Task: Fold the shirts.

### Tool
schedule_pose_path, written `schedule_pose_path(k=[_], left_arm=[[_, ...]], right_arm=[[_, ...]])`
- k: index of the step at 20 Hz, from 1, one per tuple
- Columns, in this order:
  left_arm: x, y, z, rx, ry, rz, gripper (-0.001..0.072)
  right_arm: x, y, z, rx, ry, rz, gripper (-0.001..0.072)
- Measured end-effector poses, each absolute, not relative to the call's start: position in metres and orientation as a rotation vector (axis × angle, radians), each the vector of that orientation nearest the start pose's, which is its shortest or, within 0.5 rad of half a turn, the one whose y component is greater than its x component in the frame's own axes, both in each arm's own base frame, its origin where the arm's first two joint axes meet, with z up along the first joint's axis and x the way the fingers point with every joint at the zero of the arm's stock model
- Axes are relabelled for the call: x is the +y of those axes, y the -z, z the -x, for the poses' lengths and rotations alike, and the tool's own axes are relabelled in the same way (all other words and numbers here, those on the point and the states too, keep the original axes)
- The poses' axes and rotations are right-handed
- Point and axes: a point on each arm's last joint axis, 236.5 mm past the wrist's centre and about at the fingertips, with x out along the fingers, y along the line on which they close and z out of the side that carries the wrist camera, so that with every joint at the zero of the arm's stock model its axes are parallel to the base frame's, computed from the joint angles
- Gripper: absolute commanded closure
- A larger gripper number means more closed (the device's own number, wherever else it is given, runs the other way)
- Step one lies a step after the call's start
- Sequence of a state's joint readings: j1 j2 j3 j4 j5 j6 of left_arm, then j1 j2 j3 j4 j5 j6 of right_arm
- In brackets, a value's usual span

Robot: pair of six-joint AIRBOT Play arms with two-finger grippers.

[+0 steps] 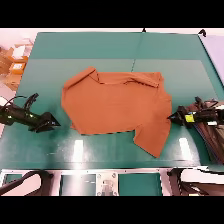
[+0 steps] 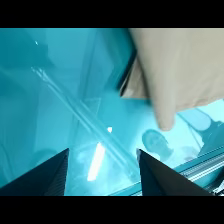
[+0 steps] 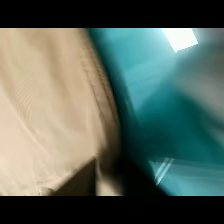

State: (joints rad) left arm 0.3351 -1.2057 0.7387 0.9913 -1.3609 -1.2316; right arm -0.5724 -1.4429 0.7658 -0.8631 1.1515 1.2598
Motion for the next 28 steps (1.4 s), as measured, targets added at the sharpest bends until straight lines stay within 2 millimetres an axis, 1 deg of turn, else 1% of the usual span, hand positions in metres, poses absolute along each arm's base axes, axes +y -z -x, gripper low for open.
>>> schedule_pose_path(k=[2, 3, 4, 6, 8, 10, 13, 16, 18, 21, 22, 23, 25, 26, 27, 28], left_arm=[[-0.048, 0.058, -0.248, 1.569, 0.323, 0.629, 0.0210], [-0.048, 0.058, -0.248, 1.567, 0.321, 0.631, 0.0210], [-0.049, 0.059, -0.247, 1.568, 0.321, 0.635, 0.0210], [-0.051, 0.059, -0.247, 1.566, 0.323, 0.644, 0.0211], [-0.058, 0.060, -0.248, 1.564, 0.326, 0.652, 0.0210], [-0.074, 0.066, -0.248, 1.562, 0.336, 0.665, 0.0211], [-0.106, 0.079, -0.245, 1.555, 0.348, 0.693, 0.0211], [-0.132, 0.093, -0.245, 1.528, 0.341, 0.680, 0.0213], [-0.143, 0.097, -0.254, 1.481, 0.321, 0.680, 0.0415], [-0.148, 0.104, -0.267, 1.425, 0.284, 0.680, 0.0415], [-0.150, 0.106, -0.270, 1.419, 0.277, 0.692, 0.0528], [-0.150, 0.108, -0.271, 1.417, 0.273, 0.692, 0.0688], [-0.154, 0.110, -0.271, 1.412, 0.291, 0.685, 0.0688], [-0.156, 0.108, -0.273, 1.410, 0.309, 0.682, 0.0689], [-0.157, 0.104, -0.275, 1.406, 0.331, 0.654, 0.0688], [-0.158, 0.094, -0.278, 1.400, 0.365, 0.630, 0.0689]], right_arm=[[-0.019, 0.108, -0.311, 1.404, -0.069, -0.986, 0.0694], [-0.022, 0.106, -0.319, 1.387, -0.070, -0.969, 0.0694], [-0.030, 0.102, -0.330, 1.356, -0.059, -0.954, 0.0694], [-0.045, 0.085, -0.352, 1.293, -0.040, -0.945, 0.0694], [-0.061, 0.073, -0.367, 1.252, 0.001, -0.933, 0.0694], [-0.065, 0.067, -0.376, 1.233, 0.012, -0.921, 0.0694], [-0.058, 0.063, -0.384, 1.231, -0.005, -0.889, 0.0694], [-0.048, 0.061, -0.389, 1.232, -0.028, -0.855, 0.0694], [-0.042, 0.060, -0.391, 1.235, -0.042, -0.841, 0.0694], [-0.038, 0.060, -0.393, 1.236, -0.050, -0.828, 0.0694], [-0.037, 0.060, -0.393, 1.237, -0.053, -0.827, 0.0694], [-0.036, 0.060, -0.393, 1.239, -0.055, -0.826, 0.0694], [-0.035, 0.060, -0.393, 1.241, -0.058, -0.824, 0.0694], [-0.034, 0.059, -0.392, 1.243, -0.062, -0.824, 0.0694], [-0.034, 0.056, -0.393, 1.243, -0.069, -0.823, 0.0694], [-0.033, 0.049, -0.395, 1.234, -0.080, -0.827, 0.0695]])
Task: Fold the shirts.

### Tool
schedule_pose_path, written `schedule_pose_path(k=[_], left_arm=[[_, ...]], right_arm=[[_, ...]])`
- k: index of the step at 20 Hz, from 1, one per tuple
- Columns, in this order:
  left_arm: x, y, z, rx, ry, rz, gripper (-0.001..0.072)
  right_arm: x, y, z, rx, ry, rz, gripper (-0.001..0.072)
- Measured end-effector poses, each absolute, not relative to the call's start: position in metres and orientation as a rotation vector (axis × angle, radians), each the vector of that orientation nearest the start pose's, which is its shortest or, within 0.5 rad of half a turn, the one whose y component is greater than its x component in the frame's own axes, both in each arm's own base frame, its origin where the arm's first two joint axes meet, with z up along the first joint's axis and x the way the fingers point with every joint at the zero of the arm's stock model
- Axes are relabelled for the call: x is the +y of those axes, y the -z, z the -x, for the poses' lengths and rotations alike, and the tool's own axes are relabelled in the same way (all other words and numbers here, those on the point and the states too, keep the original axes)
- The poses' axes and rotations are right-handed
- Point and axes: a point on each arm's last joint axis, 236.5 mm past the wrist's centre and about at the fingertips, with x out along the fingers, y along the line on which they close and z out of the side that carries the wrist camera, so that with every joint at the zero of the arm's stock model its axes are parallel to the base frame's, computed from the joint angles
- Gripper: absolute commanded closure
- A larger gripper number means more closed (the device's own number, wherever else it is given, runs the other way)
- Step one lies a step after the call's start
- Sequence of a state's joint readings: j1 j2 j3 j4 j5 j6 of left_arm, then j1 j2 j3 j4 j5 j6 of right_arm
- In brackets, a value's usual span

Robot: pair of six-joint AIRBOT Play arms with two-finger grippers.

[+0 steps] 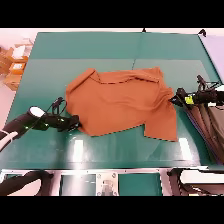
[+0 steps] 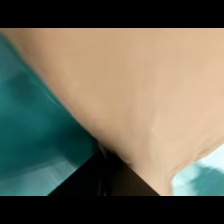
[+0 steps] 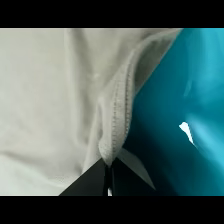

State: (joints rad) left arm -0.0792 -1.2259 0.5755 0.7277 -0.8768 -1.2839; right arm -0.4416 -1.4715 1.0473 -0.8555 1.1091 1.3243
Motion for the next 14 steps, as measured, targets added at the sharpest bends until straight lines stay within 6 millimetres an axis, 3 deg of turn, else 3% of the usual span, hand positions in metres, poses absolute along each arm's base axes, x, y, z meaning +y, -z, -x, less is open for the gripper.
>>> schedule_pose_path(k=[2, 3, 4, 6, 8, 9, 11, 13, 14], left_arm=[[-0.160, 0.055, -0.296, 1.337, 0.435, 0.610, 0.0689], [-0.157, 0.029, -0.306, 1.292, 0.465, 0.588, 0.0689], [-0.151, -0.008, -0.325, 1.196, 0.484, 0.576, 0.0689], [-0.134, -0.098, -0.353, 0.989, 0.511, 0.522, 0.0689], [-0.114, -0.213, -0.370, 0.712, 0.510, 0.447, 0.0689], [-0.106, -0.271, -0.369, 0.579, 0.509, 0.401, 0.0688], [-0.100, -0.386, -0.345, 0.311, 0.513, 0.299, 0.0689], [-0.098, -0.486, -0.301, 0.053, 0.500, 0.200, 0.0688], [-0.097, -0.523, -0.278, -0.051, 0.486, 0.160, 0.0689]], right_arm=[[-0.033, 0.021, -0.405, 1.181, -0.113, -0.834, 0.0695], [-0.034, -0.003, -0.412, 1.132, -0.138, -0.836, 0.0695], [-0.035, -0.032, -0.421, 1.064, -0.163, -0.837, 0.0695], [-0.035, -0.112, -0.437, 0.885, -0.231, -0.824, 0.0695], [-0.031, -0.211, -0.441, 0.668, -0.306, -0.772, 0.0695], [-0.027, -0.265, -0.435, 0.551, -0.343, -0.722, 0.0694], [-0.016, -0.365, -0.408, 0.328, -0.385, -0.600, 0.0695], [-0.006, -0.452, -0.368, 0.109, -0.382, -0.472, 0.0694], [0.001, -0.489, -0.343, 0.009, -0.370, -0.409, 0.0694]])
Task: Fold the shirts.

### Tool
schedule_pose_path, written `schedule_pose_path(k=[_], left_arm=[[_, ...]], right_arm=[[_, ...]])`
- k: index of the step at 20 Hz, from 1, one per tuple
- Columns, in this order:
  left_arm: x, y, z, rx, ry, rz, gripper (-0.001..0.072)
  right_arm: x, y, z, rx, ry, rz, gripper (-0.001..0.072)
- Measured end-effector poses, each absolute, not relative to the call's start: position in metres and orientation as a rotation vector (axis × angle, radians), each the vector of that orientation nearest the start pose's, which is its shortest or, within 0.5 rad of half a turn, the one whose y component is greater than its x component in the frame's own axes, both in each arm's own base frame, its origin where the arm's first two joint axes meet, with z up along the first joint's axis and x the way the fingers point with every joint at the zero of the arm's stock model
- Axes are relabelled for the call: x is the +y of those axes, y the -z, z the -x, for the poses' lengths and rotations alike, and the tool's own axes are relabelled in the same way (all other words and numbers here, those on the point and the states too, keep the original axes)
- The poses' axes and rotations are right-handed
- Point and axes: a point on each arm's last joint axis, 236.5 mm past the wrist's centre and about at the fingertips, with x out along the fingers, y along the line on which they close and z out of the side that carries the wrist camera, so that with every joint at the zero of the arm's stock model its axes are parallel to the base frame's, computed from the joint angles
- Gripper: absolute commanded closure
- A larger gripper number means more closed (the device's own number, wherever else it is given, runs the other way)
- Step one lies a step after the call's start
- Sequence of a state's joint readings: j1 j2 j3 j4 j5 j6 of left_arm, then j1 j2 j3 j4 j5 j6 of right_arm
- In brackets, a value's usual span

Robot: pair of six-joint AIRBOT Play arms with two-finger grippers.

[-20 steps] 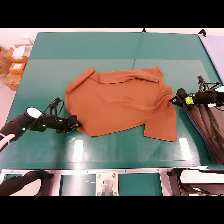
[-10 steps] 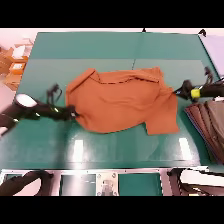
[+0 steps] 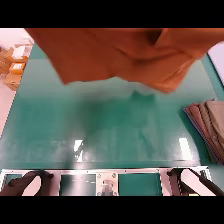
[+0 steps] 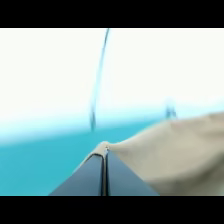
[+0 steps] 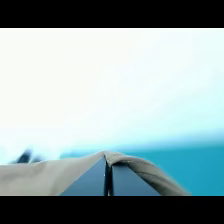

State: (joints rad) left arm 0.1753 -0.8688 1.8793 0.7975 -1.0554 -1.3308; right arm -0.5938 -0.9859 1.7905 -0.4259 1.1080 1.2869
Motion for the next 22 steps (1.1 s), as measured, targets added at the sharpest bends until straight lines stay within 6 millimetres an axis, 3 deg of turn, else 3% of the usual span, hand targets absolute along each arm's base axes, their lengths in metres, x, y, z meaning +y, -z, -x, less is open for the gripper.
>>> schedule_pose_path(k=[2, 4, 7, 9, 11, 14, 18, 22], left_arm=[[-0.091, -0.576, -0.235, -0.215, 0.434, 0.095, 0.0688], [-0.083, -0.597, -0.212, -0.282, 0.373, 0.061, 0.0688], [-0.061, -0.587, -0.217, -0.237, 0.264, 0.039, 0.0688], [-0.046, -0.563, -0.240, -0.157, 0.211, 0.047, 0.0688], [-0.034, -0.526, -0.279, -0.040, 0.183, 0.074, 0.0688], [-0.024, -0.444, -0.353, 0.181, 0.193, 0.125, 0.0688], [-0.027, -0.306, -0.450, 0.495, 0.282, 0.213, 0.0688], [-0.030, -0.179, -0.513, 0.727, 0.334, 0.311, 0.0688]], right_arm=[[0.010, -0.541, -0.301, -0.149, -0.322, -0.309, 0.0694], [0.017, -0.570, -0.267, -0.248, -0.260, -0.221, 0.0694], [0.018, -0.581, -0.249, -0.291, -0.194, -0.155, 0.0694], [0.006, -0.567, -0.261, -0.253, -0.170, -0.173, 0.0694], [-0.007, -0.535, -0.289, -0.175, -0.181, -0.228, 0.0694], [-0.021, -0.459, -0.352, -0.004, -0.225, -0.337, 0.0694], [-0.035, -0.327, -0.451, 0.223, -0.224, -0.478, 0.0693], [-0.041, -0.184, -0.532, 0.438, -0.175, -0.569, 0.0694]])
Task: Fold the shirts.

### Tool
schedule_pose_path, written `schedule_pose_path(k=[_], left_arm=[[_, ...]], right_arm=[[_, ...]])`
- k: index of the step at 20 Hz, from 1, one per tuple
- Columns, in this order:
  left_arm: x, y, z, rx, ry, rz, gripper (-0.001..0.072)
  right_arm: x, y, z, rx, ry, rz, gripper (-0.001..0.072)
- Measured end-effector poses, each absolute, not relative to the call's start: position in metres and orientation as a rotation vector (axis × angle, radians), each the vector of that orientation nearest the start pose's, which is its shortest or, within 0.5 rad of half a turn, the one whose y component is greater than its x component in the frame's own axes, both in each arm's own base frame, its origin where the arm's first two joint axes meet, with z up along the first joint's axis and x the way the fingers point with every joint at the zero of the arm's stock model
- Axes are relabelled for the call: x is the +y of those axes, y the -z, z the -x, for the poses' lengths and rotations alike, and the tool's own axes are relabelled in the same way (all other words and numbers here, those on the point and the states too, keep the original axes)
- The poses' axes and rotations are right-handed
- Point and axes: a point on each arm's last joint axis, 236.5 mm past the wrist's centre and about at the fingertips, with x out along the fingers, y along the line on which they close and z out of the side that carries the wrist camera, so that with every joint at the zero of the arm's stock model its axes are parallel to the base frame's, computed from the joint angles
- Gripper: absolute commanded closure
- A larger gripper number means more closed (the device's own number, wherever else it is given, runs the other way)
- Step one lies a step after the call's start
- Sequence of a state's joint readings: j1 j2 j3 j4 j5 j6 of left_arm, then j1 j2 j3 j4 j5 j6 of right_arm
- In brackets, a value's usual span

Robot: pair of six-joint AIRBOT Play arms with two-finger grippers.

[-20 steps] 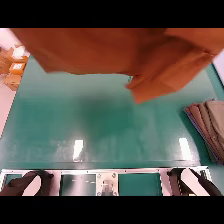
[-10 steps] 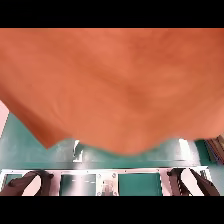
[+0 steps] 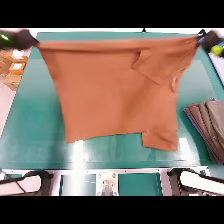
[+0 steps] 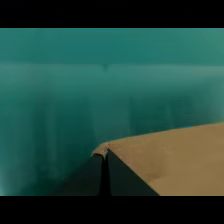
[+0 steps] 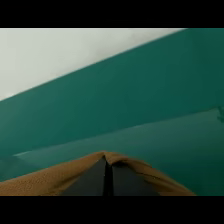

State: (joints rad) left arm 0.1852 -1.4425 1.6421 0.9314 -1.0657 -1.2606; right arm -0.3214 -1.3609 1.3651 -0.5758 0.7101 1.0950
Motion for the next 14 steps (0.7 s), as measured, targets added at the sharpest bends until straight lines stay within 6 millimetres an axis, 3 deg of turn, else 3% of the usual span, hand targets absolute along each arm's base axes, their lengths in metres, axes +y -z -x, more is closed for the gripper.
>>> schedule_pose_path(k=[3, 6, 10, 13, 14], left_arm=[[-0.043, -0.101, -0.535, 0.859, 0.364, 0.369, 0.0688], [-0.059, -0.054, -0.550, 0.917, 0.374, 0.398, 0.0688], [-0.067, -0.021, -0.555, 0.966, 0.358, 0.417, 0.0688], [-0.065, -0.006, -0.549, 1.015, 0.337, 0.415, 0.0688], [-0.065, 0.012, -0.538, 1.075, 0.323, 0.417, 0.0688]], right_arm=[[-0.044, -0.094, -0.566, 0.560, -0.135, -0.640, 0.0694], [-0.047, -0.036, -0.585, 0.634, -0.112, -0.690, 0.0694], [-0.050, -0.009, -0.590, 0.689, -0.125, -0.705, 0.0695], [-0.055, 0.000, -0.582, 0.740, -0.149, -0.693, 0.0695], [-0.061, 0.010, -0.571, 0.794, -0.165, -0.673, 0.0695]])
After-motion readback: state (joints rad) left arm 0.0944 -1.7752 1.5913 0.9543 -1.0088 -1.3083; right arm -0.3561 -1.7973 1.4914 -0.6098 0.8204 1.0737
